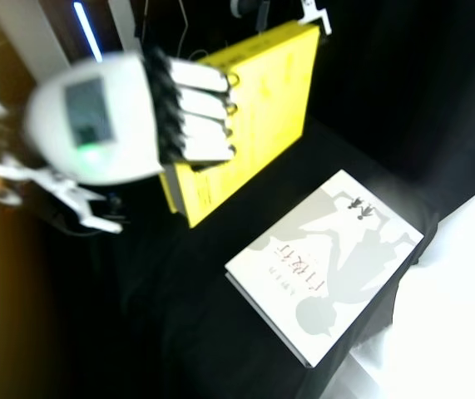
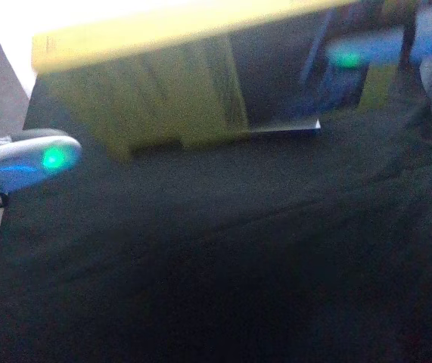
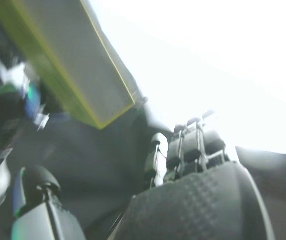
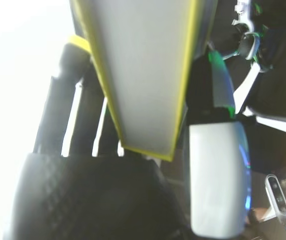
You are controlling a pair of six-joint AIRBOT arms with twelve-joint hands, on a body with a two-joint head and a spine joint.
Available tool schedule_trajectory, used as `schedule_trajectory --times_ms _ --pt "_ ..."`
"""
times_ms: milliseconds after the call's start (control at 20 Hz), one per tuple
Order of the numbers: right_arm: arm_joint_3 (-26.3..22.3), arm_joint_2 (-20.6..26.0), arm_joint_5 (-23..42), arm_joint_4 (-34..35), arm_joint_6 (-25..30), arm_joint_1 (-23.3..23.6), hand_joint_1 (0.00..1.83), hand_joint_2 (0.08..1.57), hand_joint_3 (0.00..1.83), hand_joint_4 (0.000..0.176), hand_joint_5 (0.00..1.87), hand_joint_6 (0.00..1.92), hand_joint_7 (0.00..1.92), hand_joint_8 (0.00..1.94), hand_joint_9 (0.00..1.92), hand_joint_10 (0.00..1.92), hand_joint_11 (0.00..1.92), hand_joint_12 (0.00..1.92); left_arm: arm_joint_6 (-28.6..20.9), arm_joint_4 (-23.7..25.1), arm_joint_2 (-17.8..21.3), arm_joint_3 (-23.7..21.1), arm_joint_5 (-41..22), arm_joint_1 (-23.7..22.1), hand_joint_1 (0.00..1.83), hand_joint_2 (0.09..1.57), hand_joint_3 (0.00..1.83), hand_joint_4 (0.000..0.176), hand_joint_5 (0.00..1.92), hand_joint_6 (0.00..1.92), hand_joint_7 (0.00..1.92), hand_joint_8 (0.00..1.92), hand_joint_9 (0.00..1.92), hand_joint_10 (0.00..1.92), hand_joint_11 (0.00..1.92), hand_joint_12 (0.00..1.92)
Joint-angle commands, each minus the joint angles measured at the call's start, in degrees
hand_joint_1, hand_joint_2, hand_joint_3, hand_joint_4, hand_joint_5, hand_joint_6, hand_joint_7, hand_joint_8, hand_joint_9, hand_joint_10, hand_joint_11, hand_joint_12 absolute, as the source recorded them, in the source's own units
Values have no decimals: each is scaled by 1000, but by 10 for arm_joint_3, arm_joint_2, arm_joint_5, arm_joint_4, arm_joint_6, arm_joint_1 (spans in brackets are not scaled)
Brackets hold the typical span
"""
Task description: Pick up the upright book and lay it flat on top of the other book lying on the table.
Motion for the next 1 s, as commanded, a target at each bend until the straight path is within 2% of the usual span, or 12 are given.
schedule_trajectory --times_ms 0,50,100,150,250,500,550,600,700,800,850,950 --pt "1 -1 59 29 -1 13 1125 1198 2 0 820 1234 1175 1750 1216 1904 1240 1921 -2 16 -2 -1 -68 -3 428 847 19 176 0 0 0 0 0 0 0 0" --pt "3 -1 54 32 -10 22 1120 1207 3 0 803 1259 1145 1828 1186 1918 1228 1921 -2 14 -4 0 -63 -3 460 836 12 176 0 0 0 0 0 0 0 0" --pt "5 -2 49 33 -20 30 1197 1211 4 0 779 1279 882 1465 1092 1831 1064 1921 -2 14 -7 2 -58 -3 443 836 11 176 0 0 0 0 0 0 0 0" --pt "10 -6 36 34 -26 43 1215 1207 0 0 785 1267 844 1363 1062 1767 966 1921 -2 14 -10 4 -52 -3 441 845 14 176 0 0 0 0 0 0 0 0" --pt "34 -21 15 33 -27 61 1227 1191 0 0 702 1303 988 1126 937 1168 635 1726 -2 14 -16 7 -47 -3 503 881 26 176 0 0 0 0 0 0 0 0" --pt "56 -43 -85 30 -142 145 1367 1167 0 0 714 1109 971 1051 881 1455 635 1813 -2 14 -37 18 -48 -2 586 898 24 176 0 0 0 0 0 0 0 0" --pt "72 -52 -102 28 -145 156 1364 1176 2 0 687 1137 948 1082 869 1486 639 1857 -2 17 -41 21 -48 -3 608 908 25 176 0 0 0 0 0 0 0 0" --pt "80 -58 -110 28 -145 159 1251 1204 2 0 657 1288 956 1180 875 1310 596 1847 -2 18 -42 23 -48 -3 599 918 28 176 0 0 0 0 0 0 0 0" --pt "107 -80 -133 24 -145 162 1351 1193 0 0 661 1254 956 1110 783 1481 453 1795 -2 20 -46 31 -48 -3 577 926 27 176 0 0 0 0 0 0 0 0" --pt "130 -101 -155 24 -145 161 1374 1148 0 0 754 1038 1028 957 907 1426 680 1796 -2 20 -46 33 -53 -3 574 945 32 176 0 0 0 0 0 0 0 0" --pt "136 -110 -160 24 -145 161 1367 1168 4 0 705 1083 977 1037 871 1505 649 1885 -2 20 -45 32 -56 -3 582 957 36 176 0 0 0 0 0 0 0 0" --pt "146 -127 -165 24 -144 143 1372 1156 0 0 729 1040 1022 957 888 1478 647 1795 -2 20 -45 31 -60 -3 571 969 36 176 0 0 0 0 0 0 0 0"
